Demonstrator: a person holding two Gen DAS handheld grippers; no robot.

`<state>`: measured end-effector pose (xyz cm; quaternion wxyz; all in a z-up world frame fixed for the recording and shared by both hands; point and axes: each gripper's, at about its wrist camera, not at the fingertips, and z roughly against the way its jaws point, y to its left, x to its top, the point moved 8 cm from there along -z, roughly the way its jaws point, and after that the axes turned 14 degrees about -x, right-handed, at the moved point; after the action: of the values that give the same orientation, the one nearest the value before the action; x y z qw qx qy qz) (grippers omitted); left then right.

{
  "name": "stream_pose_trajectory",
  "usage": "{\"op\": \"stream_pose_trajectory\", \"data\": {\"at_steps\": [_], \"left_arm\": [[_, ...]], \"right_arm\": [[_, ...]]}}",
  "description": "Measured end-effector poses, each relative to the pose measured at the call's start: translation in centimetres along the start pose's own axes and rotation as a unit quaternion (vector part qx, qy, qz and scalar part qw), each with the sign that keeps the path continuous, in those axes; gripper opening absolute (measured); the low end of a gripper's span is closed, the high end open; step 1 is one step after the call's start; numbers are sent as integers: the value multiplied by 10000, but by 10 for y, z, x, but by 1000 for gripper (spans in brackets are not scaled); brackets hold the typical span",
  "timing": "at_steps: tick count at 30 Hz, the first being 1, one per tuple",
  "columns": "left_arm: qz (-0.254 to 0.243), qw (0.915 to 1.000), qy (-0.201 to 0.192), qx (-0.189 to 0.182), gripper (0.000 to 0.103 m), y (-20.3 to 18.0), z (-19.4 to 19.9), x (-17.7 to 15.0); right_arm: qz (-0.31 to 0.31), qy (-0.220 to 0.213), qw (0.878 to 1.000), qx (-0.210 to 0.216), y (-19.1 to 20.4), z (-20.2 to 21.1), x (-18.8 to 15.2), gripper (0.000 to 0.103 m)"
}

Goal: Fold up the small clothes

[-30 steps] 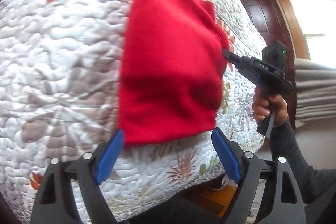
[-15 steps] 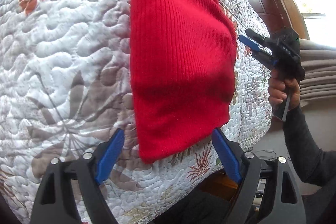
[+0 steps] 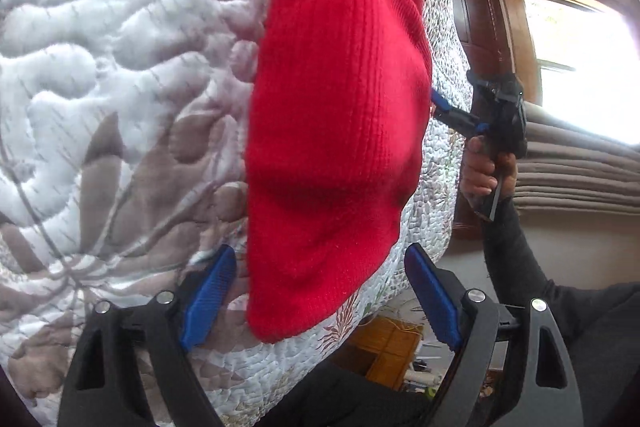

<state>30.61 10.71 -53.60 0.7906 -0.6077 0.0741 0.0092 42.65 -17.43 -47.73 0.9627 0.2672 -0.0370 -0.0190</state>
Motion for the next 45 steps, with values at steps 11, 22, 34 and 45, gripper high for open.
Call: {"op": "stream_pose_trajectory", "data": {"at_steps": [11, 22, 34, 45], "left_arm": [[-342, 9960, 192, -801, 87, -4, -33, 6], [-263, 9994, 12, -229, 21, 9, -30, -2], [-548, 9980, -319, -71, 16, -8, 34, -12], [-335, 9889, -1323, 585, 16, 13, 157, -74]], "right_arm": [[898, 441, 9939, 471, 53, -61, 7, 80], [1059, 452, 9911, 673, 76, -79, 7, 34], [1194, 176, 9906, 646, 132, -77, -9, 29], [2036, 434, 9736, 933, 269, -156, -46, 28]]}}
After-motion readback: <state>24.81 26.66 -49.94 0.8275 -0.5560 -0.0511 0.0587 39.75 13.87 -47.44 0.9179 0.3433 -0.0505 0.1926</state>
